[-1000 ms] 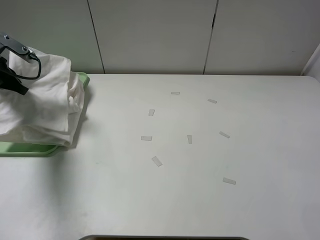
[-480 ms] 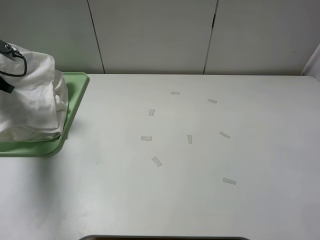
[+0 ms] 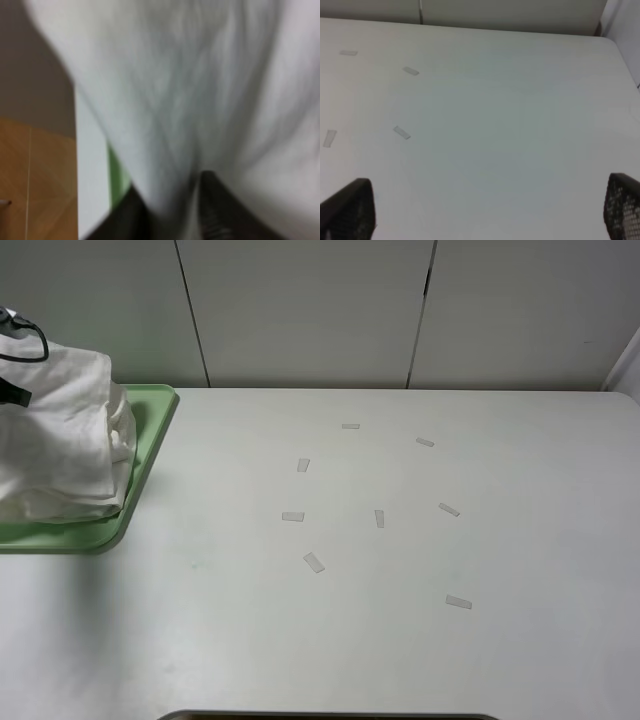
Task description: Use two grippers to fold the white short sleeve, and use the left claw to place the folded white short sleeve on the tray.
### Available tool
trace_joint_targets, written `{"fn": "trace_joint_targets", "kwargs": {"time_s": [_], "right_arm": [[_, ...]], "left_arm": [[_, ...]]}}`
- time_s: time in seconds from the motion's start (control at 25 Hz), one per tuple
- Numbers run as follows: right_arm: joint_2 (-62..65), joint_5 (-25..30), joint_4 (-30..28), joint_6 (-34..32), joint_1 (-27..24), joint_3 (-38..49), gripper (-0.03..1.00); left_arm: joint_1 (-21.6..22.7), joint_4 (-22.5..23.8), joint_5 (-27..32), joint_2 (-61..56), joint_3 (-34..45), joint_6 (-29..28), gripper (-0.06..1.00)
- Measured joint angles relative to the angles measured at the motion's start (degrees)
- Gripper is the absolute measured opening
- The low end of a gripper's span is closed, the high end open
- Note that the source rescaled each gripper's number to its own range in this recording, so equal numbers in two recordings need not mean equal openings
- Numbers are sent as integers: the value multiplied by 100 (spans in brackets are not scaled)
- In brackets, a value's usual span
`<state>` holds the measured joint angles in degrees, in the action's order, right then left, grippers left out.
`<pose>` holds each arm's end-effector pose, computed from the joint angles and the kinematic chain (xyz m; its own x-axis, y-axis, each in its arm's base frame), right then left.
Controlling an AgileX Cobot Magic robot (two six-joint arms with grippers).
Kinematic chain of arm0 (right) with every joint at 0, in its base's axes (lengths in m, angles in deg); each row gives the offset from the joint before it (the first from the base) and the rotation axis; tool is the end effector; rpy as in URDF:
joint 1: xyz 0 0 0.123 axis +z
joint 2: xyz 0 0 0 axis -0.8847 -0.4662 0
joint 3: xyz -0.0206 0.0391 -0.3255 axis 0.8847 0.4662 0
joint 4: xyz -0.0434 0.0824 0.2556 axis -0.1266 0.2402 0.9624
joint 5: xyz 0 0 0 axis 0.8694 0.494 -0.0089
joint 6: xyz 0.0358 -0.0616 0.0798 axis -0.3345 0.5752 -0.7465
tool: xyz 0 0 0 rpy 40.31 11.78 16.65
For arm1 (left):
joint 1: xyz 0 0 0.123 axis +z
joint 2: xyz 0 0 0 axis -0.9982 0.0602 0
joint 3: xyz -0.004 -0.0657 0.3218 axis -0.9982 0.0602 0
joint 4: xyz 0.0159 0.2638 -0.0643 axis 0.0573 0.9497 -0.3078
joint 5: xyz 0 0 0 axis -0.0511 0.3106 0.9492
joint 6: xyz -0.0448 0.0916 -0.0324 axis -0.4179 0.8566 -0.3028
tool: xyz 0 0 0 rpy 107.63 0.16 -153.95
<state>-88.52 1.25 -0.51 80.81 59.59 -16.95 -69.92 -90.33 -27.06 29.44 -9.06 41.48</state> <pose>-0.0161 0.0029 0.2835 -0.4146 -0.1063 -0.9038 -0.0250 0.9941 -0.1054 0.3919 0.1169 0.2155 -0.6657 0.3513 -0.6584 0.0773 0.9100 0.4074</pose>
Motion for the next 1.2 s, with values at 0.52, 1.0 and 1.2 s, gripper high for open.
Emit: {"fn": "trace_joint_targets", "kwargs": {"time_s": [0.52, 1.0, 1.2], "right_arm": [[0, 0, 0, 0, 0, 0, 100], [0, 0, 0, 0, 0, 0, 100], [0, 0, 0, 0, 0, 0, 100]], "left_arm": [[-219, 0, -590, -7, -26, -1554, 98], [-1167, 26, -308, -2668, -26, -1591, 100], [-1167, 38, 166, -3596, -26, -1591, 100]]}}
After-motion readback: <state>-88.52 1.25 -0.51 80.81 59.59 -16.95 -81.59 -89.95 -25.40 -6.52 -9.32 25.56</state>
